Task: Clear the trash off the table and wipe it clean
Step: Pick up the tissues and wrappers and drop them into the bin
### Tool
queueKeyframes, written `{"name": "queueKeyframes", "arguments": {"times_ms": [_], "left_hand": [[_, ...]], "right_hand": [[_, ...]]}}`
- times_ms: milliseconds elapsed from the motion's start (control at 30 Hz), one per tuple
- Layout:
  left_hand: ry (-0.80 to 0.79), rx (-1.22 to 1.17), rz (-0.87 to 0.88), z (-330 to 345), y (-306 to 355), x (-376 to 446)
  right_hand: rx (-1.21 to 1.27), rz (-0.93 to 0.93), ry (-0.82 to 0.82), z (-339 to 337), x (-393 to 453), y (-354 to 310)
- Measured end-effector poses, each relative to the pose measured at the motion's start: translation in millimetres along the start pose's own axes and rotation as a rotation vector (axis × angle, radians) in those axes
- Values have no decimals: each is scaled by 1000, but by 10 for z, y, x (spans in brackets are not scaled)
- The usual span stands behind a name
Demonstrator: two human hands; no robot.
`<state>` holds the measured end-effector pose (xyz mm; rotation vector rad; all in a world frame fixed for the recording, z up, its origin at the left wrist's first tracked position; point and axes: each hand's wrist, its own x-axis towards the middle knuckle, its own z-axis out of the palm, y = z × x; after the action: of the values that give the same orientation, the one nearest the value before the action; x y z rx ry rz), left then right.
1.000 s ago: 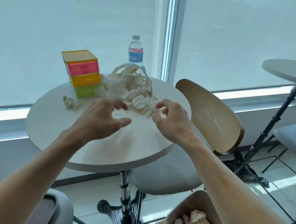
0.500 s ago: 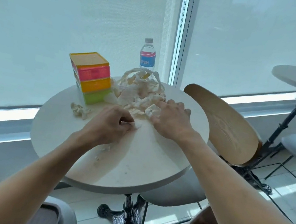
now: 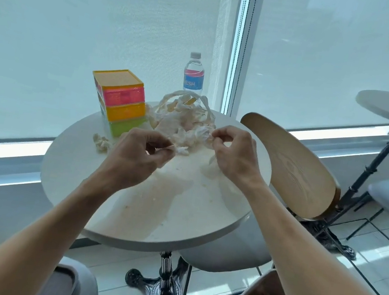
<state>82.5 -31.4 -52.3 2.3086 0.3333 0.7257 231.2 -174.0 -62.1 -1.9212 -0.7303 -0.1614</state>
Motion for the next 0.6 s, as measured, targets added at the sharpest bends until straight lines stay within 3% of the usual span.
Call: {"name": "queueKeyframes", "arguments": {"times_ms": [233, 600], "left_hand": [[33, -87, 10, 100, 324, -168], [-65, -318, 10, 572, 961, -608]], "right_hand": [[122, -66, 65, -312, -168, -61], [171, 66, 80, -1047, -810, 273]]}}
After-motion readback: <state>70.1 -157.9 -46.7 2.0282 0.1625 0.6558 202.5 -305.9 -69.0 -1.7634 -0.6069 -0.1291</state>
